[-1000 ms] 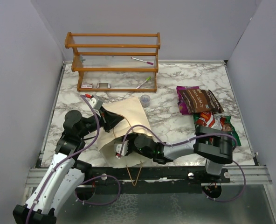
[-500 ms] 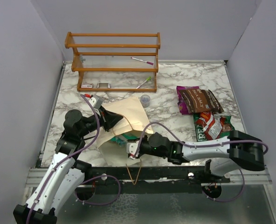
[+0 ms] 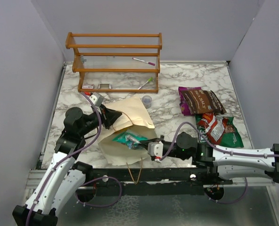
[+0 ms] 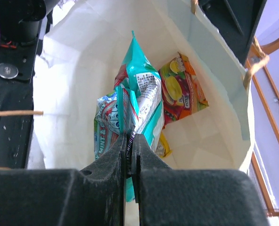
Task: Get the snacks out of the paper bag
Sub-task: Take out the snack from the paper bag, then place the snack at the center of the board.
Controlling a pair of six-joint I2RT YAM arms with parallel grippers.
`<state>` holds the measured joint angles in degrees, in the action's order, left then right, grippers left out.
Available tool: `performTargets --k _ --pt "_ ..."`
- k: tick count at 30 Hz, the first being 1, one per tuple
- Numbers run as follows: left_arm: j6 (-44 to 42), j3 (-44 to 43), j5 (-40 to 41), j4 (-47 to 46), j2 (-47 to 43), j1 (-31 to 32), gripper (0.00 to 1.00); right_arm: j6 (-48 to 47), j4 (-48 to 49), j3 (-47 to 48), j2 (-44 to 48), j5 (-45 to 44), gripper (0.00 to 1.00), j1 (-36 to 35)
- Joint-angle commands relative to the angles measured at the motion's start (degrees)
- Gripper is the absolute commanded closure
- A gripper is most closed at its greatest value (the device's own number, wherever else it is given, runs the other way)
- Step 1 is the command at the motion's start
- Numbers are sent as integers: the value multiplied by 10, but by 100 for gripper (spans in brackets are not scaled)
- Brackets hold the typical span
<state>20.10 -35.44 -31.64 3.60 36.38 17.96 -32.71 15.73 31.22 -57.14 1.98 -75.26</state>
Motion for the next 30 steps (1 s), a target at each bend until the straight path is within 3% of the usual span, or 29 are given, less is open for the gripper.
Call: performTargets --k 1,7,16,19,22,25,28,30 --pt "-53 -31 45 31 11 -4 100 2 -84 18 66 15 99 1" --pt "-66 -32 76 35 11 -5 100 -15 -173 66 172 38 99 1" --pt "-71 -36 95 48 19 -19 100 -44 -157 112 235 16 99 1" --pt "-70 -33 97 44 13 -22 100 -37 -90 100 227 -45 99 1" --pt "-69 -32 98 42 10 -27 100 -42 44 66 200 -199 99 1" --pt "-68 -32 95 40 12 -32 100 -105 218 41 150 -360 99 2" --pt "-68 -32 90 38 16 -38 100 -168 322 39 107 -409 99 13" --pt "-67 -32 90 39 18 -39 100 -158 337 48 93 -415 99 25"
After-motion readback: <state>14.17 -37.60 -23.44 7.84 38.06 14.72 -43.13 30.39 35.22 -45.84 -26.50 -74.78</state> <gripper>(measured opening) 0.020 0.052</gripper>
